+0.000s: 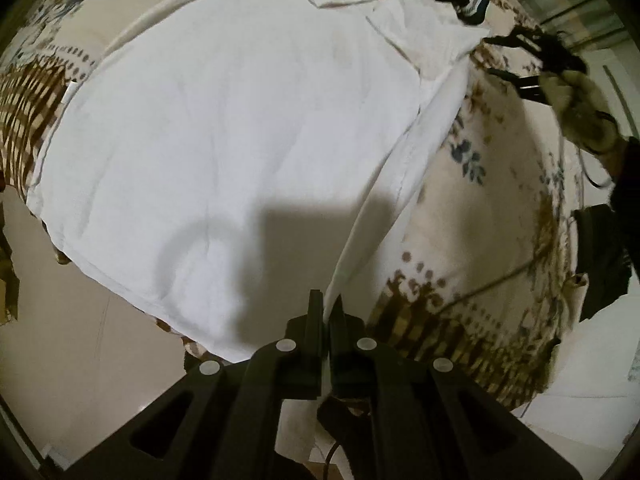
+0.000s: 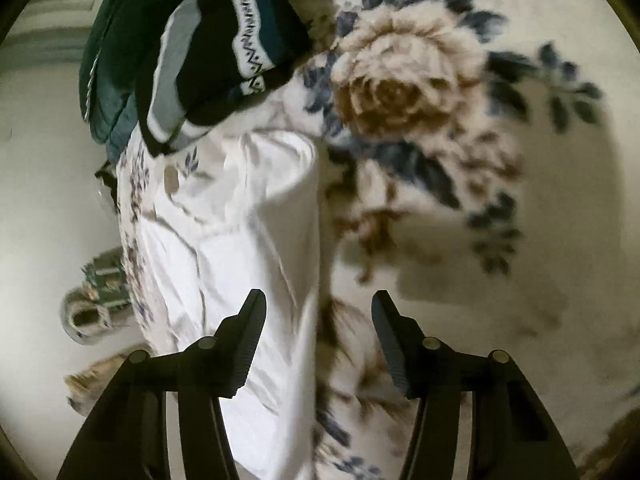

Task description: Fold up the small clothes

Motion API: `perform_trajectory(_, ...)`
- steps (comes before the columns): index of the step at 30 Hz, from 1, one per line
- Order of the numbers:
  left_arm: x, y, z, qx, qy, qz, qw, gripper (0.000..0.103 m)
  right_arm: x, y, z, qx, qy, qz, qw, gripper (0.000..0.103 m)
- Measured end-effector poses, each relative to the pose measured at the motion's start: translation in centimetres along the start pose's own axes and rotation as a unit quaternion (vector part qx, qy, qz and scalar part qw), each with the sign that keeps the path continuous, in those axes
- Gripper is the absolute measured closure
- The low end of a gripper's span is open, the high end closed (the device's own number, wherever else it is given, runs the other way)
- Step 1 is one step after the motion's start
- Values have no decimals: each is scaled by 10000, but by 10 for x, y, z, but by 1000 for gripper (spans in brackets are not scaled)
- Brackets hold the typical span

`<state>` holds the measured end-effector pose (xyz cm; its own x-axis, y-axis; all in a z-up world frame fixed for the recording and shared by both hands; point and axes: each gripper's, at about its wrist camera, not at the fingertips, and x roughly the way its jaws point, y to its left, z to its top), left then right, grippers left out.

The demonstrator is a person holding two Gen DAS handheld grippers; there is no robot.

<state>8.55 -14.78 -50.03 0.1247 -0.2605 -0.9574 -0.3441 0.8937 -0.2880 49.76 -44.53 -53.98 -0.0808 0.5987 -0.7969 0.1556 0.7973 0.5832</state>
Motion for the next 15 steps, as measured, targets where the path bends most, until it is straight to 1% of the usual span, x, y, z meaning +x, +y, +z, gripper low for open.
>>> perform_trajectory(2,-6,1,3,9,-37,-45,10000,102,14,1,11,134,94,85,9998,46)
perform_trajectory(3,-8,2,5,16,-47,-56,10000,102,21,2,16,183,178,120,9996,48)
perform_trajectory(4,-11,4,8,16,-51,-65,10000,102,27,2,18,220,181,125,9995,55)
perform_trajectory(5,-14,5,10,-2,-57,-115,9999,102,31,5,20,232,134,115,9996,89)
perform_trajectory(6,-19,7,13,-11,-73,-150,9999,102,33,11,22,207,93,-9,9997,99)
perform_trajectory(7,-23,9,16,-15,-96,-169,9998,102,36,17,21,178,22,-177,9997,99)
perform_trajectory(8,-29,11,18,-26,-112,-195,9997,103,39,27,19,118,-43,-239,9996,99)
perform_trajectory(10,-41,16,24,-32,-152,-231,9996,103,33,52,15,-75,-115,-405,9991,99)
perform_trajectory(12,-56,27,29,-86,-237,-278,9993,103,22,72,12,-305,-129,-475,9983,99)
perform_trajectory(13,-63,33,32,-136,-268,-297,9991,103,16,93,11,-496,-142,-568,9971,99)
perform_trajectory(15,-80,51,39,-276,-405,-303,9983,103,6,122,10,-754,-161,-663,9948,99)
